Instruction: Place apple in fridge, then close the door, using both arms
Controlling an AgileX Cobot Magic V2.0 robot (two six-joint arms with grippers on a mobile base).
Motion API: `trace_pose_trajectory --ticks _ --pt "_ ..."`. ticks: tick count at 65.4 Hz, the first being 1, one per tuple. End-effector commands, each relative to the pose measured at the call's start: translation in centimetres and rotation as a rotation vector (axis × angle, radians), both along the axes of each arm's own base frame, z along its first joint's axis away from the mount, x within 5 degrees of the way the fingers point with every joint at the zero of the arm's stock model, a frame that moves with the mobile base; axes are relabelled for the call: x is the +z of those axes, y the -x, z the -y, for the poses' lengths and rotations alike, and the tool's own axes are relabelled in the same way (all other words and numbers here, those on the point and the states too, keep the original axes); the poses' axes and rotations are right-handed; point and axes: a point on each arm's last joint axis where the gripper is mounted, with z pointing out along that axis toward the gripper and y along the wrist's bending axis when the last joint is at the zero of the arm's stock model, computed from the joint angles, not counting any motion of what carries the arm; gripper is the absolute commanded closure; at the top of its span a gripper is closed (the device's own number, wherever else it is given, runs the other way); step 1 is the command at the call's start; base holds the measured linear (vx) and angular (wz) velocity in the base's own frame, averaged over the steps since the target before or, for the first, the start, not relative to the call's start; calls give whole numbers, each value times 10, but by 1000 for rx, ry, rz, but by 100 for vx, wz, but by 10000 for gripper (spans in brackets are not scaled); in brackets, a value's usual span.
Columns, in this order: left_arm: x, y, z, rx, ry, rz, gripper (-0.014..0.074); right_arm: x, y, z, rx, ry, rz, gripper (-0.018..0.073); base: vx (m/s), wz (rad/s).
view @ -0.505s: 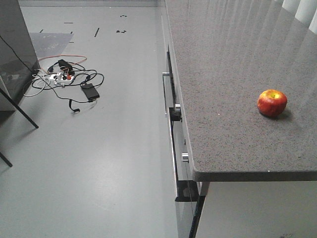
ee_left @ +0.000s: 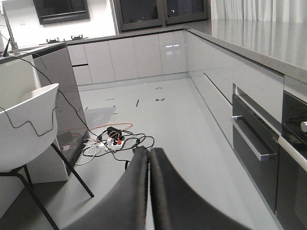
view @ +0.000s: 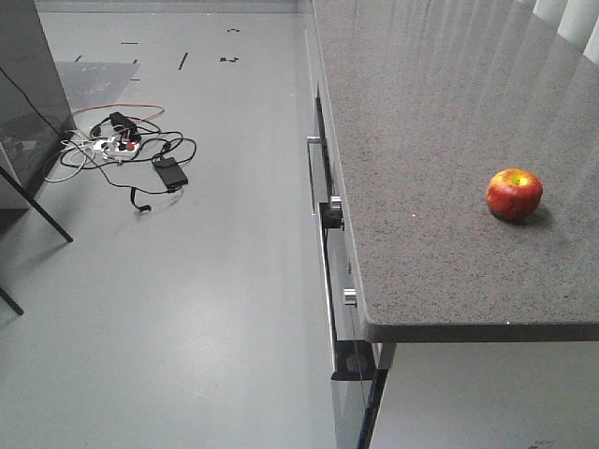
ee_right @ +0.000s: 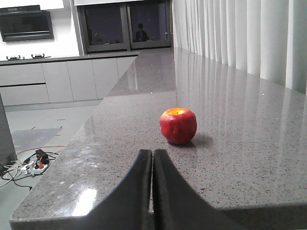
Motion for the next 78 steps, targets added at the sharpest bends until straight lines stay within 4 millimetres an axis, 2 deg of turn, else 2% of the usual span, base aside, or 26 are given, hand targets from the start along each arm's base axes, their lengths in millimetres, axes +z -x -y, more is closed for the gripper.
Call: trace_pose_trajectory --ticks 1,26,38,49,55,69,78 --pt "12 2 2 -28 1 91 603 6 1 0 0 11 82 562 0 0" --pt "12 2 2 -28 1 91 603 7 2 0 1 -4 91 562 0 0" --pt "12 2 2 -28 1 91 603 9 2 1 8 -186 118 562 0 0" --pt "12 2 2 -28 1 91 603 15 3 1 15 -213 99 559 0 0" --pt "12 2 2 -28 1 91 603 31 6 -1 27 -205 73 543 0 0" --pt "12 2 2 -28 1 91 603 92 10 -4 44 -67 35 433 0 0" --pt "12 2 2 -28 1 91 603 129 -1 -5 56 20 -41 272 0 0"
